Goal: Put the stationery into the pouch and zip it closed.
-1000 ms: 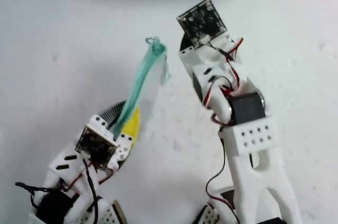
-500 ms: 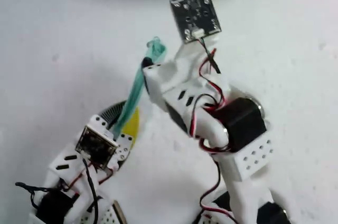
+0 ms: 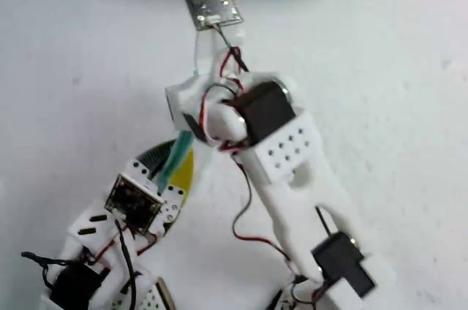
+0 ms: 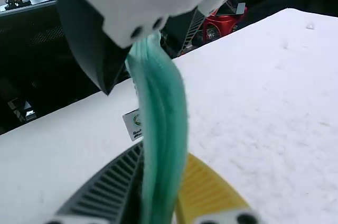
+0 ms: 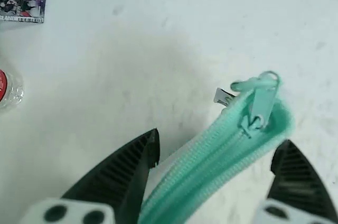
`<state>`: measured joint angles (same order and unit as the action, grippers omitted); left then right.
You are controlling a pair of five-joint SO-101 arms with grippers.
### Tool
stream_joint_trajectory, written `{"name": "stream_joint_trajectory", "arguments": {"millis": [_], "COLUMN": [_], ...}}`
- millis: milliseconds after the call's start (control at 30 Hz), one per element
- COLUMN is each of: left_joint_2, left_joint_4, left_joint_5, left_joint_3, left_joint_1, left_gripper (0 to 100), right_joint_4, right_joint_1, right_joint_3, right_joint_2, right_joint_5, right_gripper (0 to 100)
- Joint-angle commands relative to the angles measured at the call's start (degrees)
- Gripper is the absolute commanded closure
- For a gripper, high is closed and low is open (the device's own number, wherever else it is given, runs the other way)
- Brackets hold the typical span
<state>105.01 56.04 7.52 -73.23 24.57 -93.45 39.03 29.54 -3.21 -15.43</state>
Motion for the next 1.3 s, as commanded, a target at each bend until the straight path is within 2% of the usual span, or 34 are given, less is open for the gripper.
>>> {"name": "stream_joint_trajectory", "arguments": {"millis": [0,100,200,267,333,567,667,867,967,1133,1267], "left_joint_2": [-0.5,-0.5,-0.5,-0.5,-0.5,-0.5,-0.5,-0.5,-0.5,-0.5,-0.5], "left_joint_4": [-0.4,-0.3,1.0,2.7,3.3,3.3,4.0,2.0,1.8,1.9,2.9], "left_joint_5": [0.6,0.7,0.4,0.4,0.6,0.3,-4.2,-17.5,-23.2,-25.4,-25.4], "left_joint_3": [0.1,0.1,0.1,0.4,0.4,1.3,3.7,5.6,5.6,5.6,5.7], "left_joint_1": [0.3,0.3,0.3,0.3,0.3,-0.3,-5.8,-25.4,-32.1,-34.2,-33.2], "left_gripper": [98,97,87,77,71,72,72,72,72,72,72], "right_joint_4": [-2.9,-4.4,-4.6,-4.6,-4.4,0.4,2.4,7.1,7.1,7.4,13.1], "right_joint_1": [0.4,0.0,0.0,-0.6,-2.6,-10.6,-10.9,-7.1,-6.3,-9.8,-15.8], "right_joint_3": [4.8,7.4,9.1,9.1,9.4,9.5,9.5,9.5,9.6,6.5,-0.4], "right_joint_2": [3.1,6.5,8.8,9.5,9.5,9.8,9.5,9.4,7.7,7.6,10.0], "right_joint_5": [0.0,1.1,12.5,13.4,11.0,9.1,7.6,4.4,4.5,7.7,9.3], "right_gripper": [71.8,88.5,98.9,97.9,98.2,98.1,98.1,98.1,98.1,98.1,98.1]}}
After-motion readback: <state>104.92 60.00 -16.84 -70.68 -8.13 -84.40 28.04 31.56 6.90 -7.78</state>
